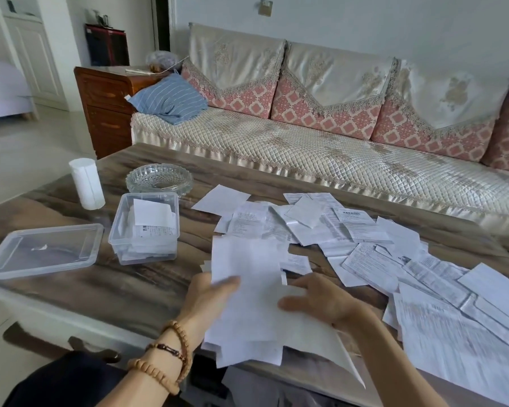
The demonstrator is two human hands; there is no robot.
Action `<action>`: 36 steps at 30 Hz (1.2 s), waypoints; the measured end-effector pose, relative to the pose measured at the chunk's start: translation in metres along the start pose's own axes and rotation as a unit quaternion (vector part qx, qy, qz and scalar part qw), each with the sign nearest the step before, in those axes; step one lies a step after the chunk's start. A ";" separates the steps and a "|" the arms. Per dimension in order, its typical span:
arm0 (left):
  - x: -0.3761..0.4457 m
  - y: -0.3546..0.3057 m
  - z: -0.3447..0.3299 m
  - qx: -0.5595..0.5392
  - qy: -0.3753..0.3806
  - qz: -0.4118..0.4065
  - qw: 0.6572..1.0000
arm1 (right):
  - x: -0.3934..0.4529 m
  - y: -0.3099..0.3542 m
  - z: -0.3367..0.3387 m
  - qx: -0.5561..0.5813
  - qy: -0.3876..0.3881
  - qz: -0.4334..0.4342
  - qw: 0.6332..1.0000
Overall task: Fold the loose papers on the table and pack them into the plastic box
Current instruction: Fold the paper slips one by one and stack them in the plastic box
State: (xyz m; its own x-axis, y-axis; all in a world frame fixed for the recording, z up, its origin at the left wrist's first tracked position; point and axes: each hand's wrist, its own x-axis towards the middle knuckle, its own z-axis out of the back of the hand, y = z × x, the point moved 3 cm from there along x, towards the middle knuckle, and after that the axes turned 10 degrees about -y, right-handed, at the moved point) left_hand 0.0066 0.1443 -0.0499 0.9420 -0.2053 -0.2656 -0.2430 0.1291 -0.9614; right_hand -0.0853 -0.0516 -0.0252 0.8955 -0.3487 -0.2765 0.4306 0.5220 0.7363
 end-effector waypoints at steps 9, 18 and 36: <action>0.003 0.011 0.009 -0.009 -0.031 -0.018 0.999 | 0.020 0.006 0.001 0.329 -0.200 -0.035 0.922; 0.008 0.015 0.017 0.066 -0.017 -0.056 0.996 | 0.029 0.028 -0.070 0.051 -0.296 0.004 0.954; 0.020 0.013 0.026 0.042 -0.054 -0.066 0.995 | 0.015 0.032 -0.065 -0.372 -0.283 0.347 0.813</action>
State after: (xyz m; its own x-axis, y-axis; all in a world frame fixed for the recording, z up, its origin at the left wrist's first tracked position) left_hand 0.0284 0.1674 -0.0662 0.9850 -0.1208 -0.1230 -0.0986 0.1899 -0.9768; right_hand -0.0511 0.0107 -0.0460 0.8475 0.0381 0.5293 -0.0191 0.9990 -0.0413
